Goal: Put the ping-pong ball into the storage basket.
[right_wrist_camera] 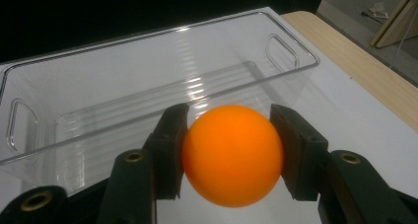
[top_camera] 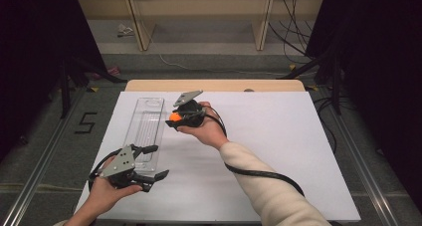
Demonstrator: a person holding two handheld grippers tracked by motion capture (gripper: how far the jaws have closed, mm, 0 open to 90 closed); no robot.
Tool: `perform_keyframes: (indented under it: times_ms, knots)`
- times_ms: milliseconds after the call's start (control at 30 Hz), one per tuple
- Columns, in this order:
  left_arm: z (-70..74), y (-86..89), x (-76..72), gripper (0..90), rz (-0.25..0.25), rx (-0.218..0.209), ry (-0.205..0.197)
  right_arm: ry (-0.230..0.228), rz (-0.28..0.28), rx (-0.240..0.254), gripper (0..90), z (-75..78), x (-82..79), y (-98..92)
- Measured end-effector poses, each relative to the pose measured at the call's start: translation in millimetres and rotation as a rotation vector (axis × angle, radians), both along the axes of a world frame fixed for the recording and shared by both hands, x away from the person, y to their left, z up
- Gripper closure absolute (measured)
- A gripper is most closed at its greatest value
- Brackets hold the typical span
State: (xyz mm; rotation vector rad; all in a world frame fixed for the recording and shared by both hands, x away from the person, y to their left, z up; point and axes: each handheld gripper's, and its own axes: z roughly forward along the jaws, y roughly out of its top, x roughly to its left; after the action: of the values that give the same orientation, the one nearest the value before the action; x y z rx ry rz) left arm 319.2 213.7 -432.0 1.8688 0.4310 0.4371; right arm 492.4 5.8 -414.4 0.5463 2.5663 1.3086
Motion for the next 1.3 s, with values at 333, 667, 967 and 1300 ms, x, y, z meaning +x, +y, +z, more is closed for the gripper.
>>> perform_keyframes:
  times_ms: [333, 667, 967, 1300]
  knots:
    - [-0.1, -0.1, 0.0, 17.8, 0.0, 0.001, 0.0, 0.003, 0.007, -0.004, 51.4, 0.3, 1.9, 6.3]
    - [-0.2, -0.3, -0.1, 17.8, -0.003, 0.003, 0.0, -0.002, 0.017, -0.008, 51.4, 2.8, 4.2, 13.3]
    - [-0.3, -0.4, -0.1, 17.8, -0.004, 0.004, 0.0, -0.001, 0.031, -0.014, 51.4, 5.9, 5.9, 21.8]
    - [-0.4, -0.7, -0.3, 17.8, -0.004, 0.003, 0.0, 0.0, 0.038, -0.018, 51.4, 8.0, 8.2, 28.9]
